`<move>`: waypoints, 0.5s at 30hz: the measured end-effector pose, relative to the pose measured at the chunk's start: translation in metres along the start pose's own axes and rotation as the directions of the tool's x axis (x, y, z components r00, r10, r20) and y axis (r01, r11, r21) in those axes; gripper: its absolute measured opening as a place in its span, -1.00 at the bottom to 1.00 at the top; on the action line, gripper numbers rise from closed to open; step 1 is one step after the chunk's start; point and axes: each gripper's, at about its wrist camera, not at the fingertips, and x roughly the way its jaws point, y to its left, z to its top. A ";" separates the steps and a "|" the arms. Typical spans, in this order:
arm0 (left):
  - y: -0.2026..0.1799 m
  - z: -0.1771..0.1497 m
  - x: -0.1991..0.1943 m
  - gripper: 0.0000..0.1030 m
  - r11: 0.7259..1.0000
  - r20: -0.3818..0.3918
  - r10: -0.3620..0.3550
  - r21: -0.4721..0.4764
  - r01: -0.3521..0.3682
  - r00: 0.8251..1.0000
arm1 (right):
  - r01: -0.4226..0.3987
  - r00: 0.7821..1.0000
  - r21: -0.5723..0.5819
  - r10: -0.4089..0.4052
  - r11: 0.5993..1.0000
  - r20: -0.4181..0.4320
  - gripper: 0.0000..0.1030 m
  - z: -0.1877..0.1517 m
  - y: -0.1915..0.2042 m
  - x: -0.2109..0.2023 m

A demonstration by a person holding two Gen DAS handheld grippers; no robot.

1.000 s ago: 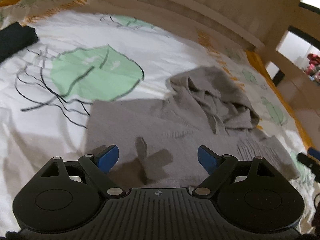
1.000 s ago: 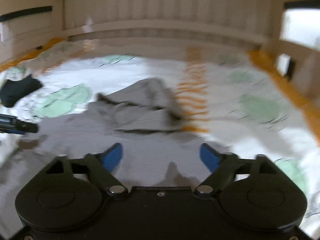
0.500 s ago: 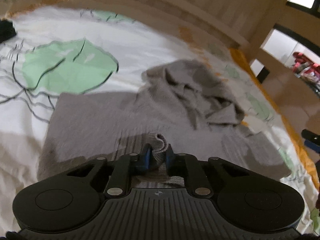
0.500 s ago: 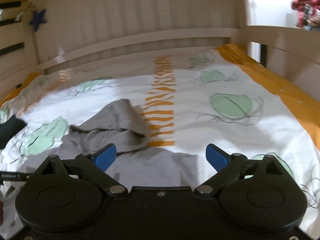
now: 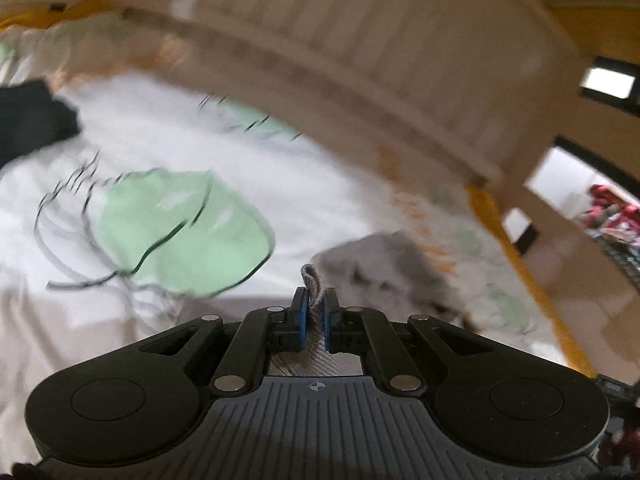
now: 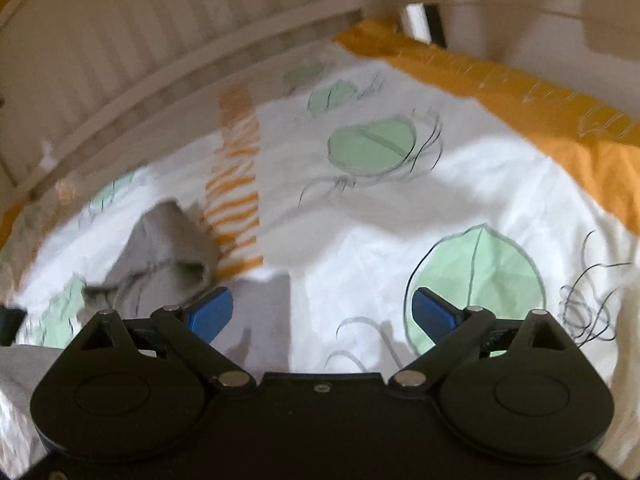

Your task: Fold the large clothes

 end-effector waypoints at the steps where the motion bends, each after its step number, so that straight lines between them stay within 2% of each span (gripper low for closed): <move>1: -0.001 0.000 0.004 -0.86 1.000 -0.012 0.013 0.013 -0.013 1.000 | -0.001 1.000 -0.017 0.000 1.000 -0.018 0.88 -0.002 0.003 0.003; 7: -0.006 -0.008 0.015 -0.84 0.994 -0.066 0.041 0.099 -0.035 0.997 | -0.027 0.992 -0.113 0.013 0.993 -0.126 0.88 -0.018 0.023 0.020; 11: -0.004 -0.016 0.022 -0.81 0.974 -0.091 0.154 0.180 -0.136 0.984 | 0.005 0.976 -0.246 -0.058 0.969 -0.208 0.88 -0.031 0.037 0.035; 12: -0.002 -0.018 0.024 -0.70 0.967 -0.099 0.184 0.195 -0.162 0.978 | 0.026 0.971 -0.278 -0.090 0.960 -0.223 0.88 -0.035 0.038 0.041; 13: 0.001 -0.020 0.025 -0.49 0.960 -0.106 0.212 0.210 -0.186 0.972 | 0.045 0.964 -0.304 -0.121 0.952 -0.235 0.88 -0.038 0.038 0.045; 15: 0.006 -0.022 0.028 -0.41 0.947 -0.110 0.254 0.232 -0.224 0.961 | 0.050 0.959 -0.311 -0.132 0.949 -0.250 0.92 -0.041 0.034 0.050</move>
